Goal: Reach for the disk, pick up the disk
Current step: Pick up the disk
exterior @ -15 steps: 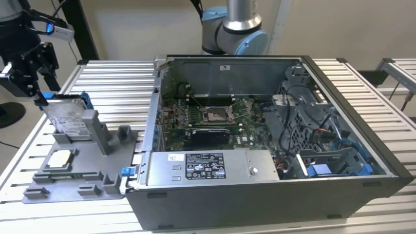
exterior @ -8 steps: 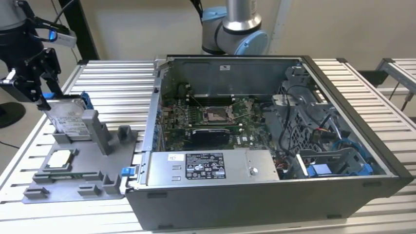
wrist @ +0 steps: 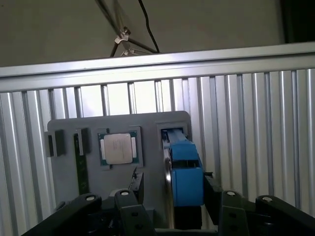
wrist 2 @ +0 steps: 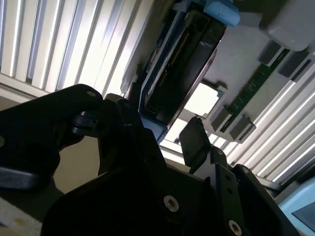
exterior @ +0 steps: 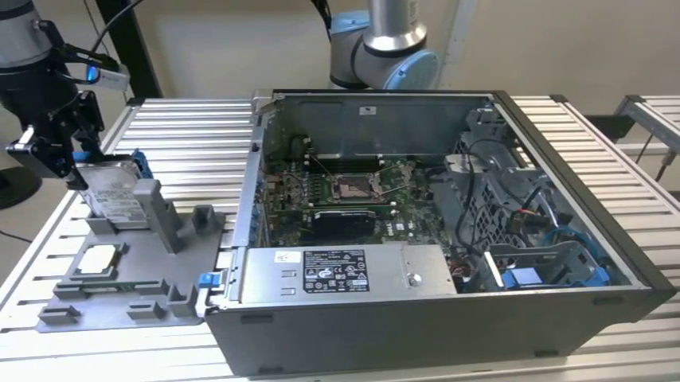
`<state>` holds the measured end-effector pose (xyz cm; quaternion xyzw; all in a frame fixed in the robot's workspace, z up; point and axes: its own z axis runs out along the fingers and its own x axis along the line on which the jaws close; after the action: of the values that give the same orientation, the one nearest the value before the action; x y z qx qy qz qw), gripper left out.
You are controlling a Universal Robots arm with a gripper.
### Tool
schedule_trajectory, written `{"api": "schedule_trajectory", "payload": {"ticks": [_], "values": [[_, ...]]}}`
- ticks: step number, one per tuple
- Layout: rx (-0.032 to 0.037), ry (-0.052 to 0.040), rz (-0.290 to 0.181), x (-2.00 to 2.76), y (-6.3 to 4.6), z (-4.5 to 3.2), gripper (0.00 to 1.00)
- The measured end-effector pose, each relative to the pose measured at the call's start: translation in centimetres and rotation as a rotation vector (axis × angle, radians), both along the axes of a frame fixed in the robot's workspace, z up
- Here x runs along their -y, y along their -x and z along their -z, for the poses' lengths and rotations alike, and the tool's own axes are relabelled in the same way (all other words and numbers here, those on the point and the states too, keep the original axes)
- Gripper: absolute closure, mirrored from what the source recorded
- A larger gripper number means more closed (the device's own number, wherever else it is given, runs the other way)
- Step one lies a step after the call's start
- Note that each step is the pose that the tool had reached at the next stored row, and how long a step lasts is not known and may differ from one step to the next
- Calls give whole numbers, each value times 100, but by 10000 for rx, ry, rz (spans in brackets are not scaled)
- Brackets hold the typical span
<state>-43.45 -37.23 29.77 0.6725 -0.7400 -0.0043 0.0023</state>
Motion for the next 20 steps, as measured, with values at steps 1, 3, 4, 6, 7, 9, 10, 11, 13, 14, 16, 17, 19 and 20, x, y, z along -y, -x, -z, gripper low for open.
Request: {"api": "schedule_trajectory", "payload": {"ticks": [1,3,4,6,7,9,10,11,13,14,16,17,19,20], "values": [[0,1,0,0,2,17,0],[1,4,0,0,5,54,0],[0,6,0,0,7,73,0],[0,8,0,0,10,110,0],[1,10,0,0,12,128,0],[0,13,0,0,15,164,0],[0,13,0,0,16,181,0],[1,13,0,0,18,200,0],[0,14,0,0,21,236,0],[0,13,0,0,22,256,0],[0,13,0,0,25,291,0],[0,13,0,-1,25,309,0],[1,13,0,-1,25,338,0],[1,13,0,-1,26,346,0]]}}
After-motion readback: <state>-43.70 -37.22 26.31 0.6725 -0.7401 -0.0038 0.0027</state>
